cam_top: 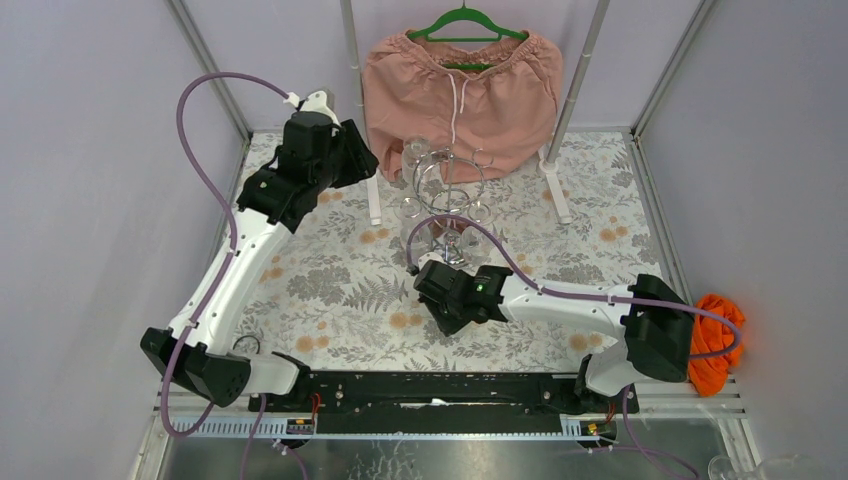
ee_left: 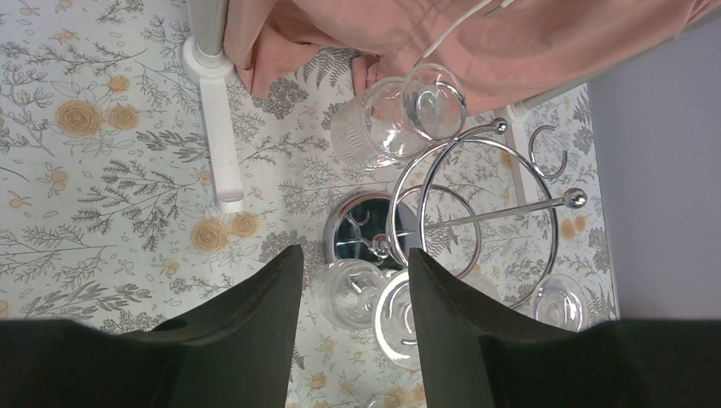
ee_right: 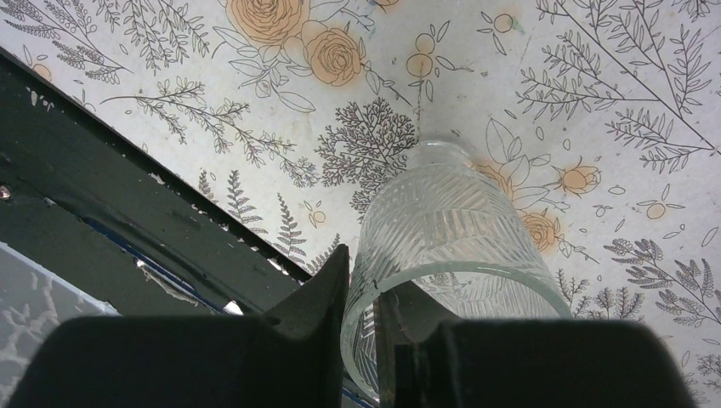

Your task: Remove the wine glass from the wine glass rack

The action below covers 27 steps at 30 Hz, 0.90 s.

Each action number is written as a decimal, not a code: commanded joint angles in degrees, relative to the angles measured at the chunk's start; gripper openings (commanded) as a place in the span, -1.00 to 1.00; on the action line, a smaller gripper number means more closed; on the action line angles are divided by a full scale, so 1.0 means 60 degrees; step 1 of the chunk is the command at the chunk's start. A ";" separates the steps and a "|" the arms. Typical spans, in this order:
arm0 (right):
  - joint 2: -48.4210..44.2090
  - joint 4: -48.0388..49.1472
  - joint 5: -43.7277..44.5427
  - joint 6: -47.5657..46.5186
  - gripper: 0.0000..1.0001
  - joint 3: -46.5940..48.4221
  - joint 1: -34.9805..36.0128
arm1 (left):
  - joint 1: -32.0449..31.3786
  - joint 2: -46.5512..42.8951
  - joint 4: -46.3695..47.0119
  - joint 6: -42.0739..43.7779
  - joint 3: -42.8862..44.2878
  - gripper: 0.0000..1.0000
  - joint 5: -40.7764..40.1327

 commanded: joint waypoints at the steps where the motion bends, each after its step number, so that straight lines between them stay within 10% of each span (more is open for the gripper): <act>1: 0.0150 -0.0213 -0.0142 -0.0179 -1.00 0.0366 -0.0024 | 0.0063 0.0017 0.0487 -0.0022 -0.0207 0.11 0.0129; 9: 0.0002 -0.0399 -0.0001 -0.0063 -0.37 0.0496 -0.0024 | 0.0092 -0.0067 0.0483 0.0022 -0.0296 0.12 0.0115; 27: -0.0453 -0.2712 0.1897 0.0162 -0.23 0.3001 0.0949 | 0.0158 -0.0143 0.0486 0.0017 -0.0485 0.13 0.0188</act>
